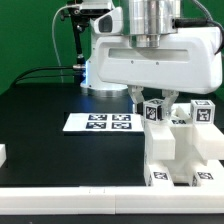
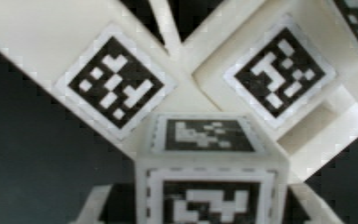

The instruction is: Assemble chair

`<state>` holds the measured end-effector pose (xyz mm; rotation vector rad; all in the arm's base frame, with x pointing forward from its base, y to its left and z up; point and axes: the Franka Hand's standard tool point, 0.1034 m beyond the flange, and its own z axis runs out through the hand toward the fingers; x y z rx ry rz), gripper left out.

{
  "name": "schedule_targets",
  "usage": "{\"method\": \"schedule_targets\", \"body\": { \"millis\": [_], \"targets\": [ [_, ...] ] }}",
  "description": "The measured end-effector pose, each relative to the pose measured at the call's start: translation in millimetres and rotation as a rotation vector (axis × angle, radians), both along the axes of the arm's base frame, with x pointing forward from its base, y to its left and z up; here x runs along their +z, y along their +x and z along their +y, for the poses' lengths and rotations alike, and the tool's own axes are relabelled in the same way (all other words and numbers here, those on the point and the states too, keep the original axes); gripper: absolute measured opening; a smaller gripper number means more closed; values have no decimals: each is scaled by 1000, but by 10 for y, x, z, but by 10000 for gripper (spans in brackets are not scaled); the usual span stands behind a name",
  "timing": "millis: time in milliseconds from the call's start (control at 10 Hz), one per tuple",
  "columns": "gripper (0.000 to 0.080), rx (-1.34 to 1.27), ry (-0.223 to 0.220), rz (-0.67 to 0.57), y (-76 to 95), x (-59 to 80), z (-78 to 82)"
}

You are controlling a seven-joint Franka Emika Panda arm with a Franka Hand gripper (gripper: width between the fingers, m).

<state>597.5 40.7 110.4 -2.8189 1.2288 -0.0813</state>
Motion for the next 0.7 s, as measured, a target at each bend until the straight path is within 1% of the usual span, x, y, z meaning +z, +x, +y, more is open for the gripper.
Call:
{"method": "schedule_targets", "body": {
  "millis": [200,300,400,600,700],
  "targets": [
    [281,-314,20,12,-15,0,-10],
    [281,-582,41,22,-38,-5,-11],
    [281,-798,65,32,-62,-11,-20],
    [282,-984,107,47,-80,-13,-27],
    [282,-1032,109,52,-87,-16,-25]
  ]
}}
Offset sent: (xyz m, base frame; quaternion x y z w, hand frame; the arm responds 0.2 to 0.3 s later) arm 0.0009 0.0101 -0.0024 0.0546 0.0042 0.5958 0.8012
